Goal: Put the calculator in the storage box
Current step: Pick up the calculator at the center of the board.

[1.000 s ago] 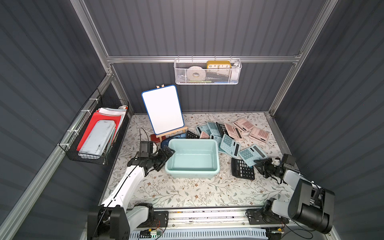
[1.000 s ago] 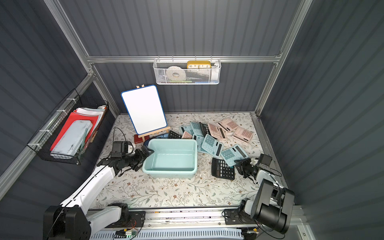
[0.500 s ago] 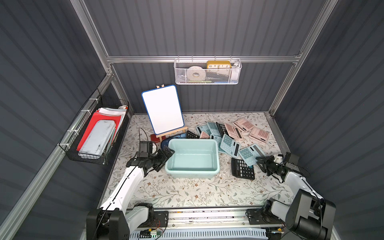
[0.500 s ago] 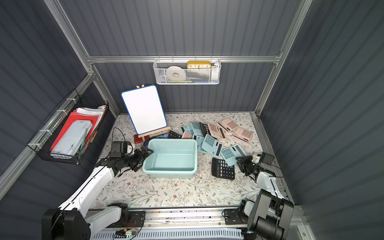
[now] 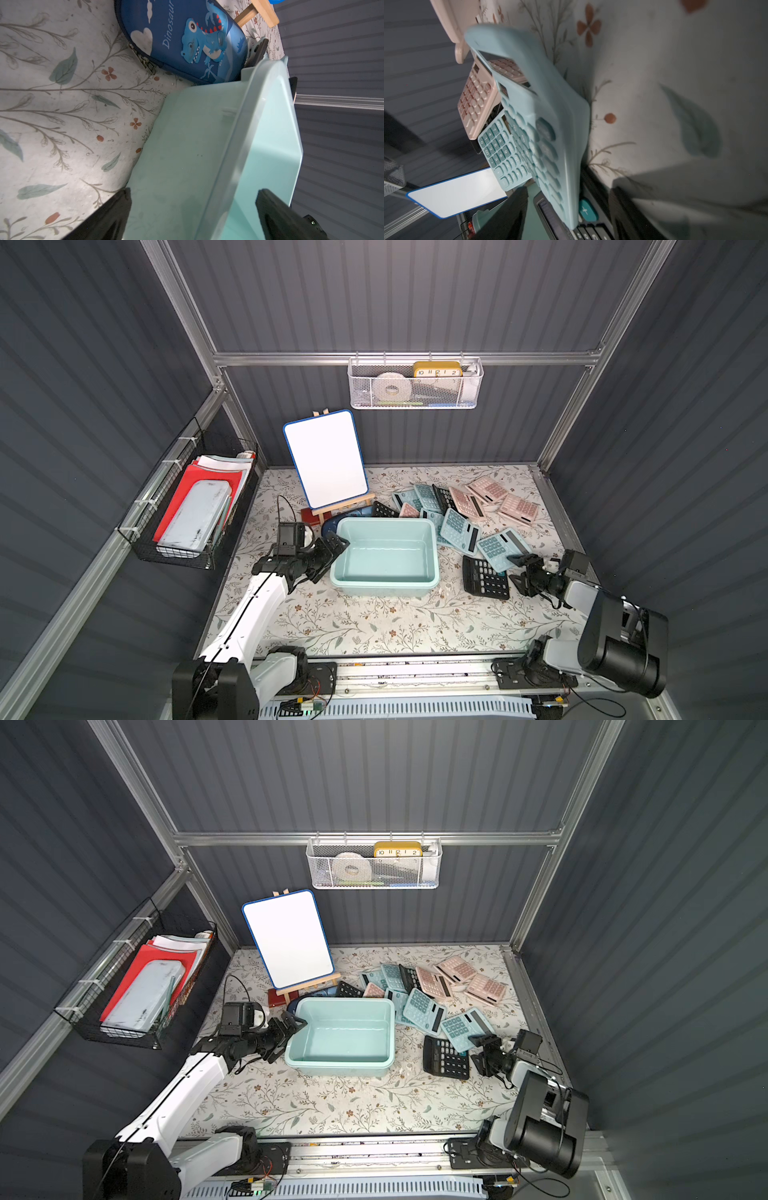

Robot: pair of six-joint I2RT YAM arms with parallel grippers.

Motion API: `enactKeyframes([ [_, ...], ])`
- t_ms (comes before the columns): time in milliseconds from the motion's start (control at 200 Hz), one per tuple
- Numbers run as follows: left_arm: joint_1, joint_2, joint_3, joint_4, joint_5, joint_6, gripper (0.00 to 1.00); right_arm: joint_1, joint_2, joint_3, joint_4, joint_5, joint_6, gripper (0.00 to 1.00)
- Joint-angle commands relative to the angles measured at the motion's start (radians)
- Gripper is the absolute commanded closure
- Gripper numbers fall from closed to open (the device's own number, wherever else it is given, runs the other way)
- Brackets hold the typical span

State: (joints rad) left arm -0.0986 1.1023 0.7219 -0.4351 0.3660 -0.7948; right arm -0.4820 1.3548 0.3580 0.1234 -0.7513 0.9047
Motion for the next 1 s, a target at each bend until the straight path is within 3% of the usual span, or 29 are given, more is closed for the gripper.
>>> enactKeyframes([
  [0, -0.003, -0.004, 0.01, -0.002, 0.008, 0.013, 0.01, 0.022, 0.091, -0.051, 0.182, 0.047, 0.095, 0.34],
  [290, -0.003, -0.007, 0.004, 0.001, 0.011, 0.008, 0.01, 0.088, 0.36, -0.053, 0.577, 0.05, 0.27, 0.47],
  [530, -0.003, -0.017, 0.022, -0.019, 0.005, 0.009, 0.01, 0.095, 0.528, -0.065, 0.924, 0.03, 0.43, 0.73],
  [785, -0.003, -0.035, 0.06, -0.056, -0.005, 0.014, 0.01, 0.102, 0.507, -0.067, 0.97, 0.018, 0.459, 0.84],
  [996, -0.003, -0.06, 0.104, -0.086, -0.008, 0.009, 0.01, 0.102, 0.316, -0.06, 0.809, 0.0, 0.423, 0.88],
])
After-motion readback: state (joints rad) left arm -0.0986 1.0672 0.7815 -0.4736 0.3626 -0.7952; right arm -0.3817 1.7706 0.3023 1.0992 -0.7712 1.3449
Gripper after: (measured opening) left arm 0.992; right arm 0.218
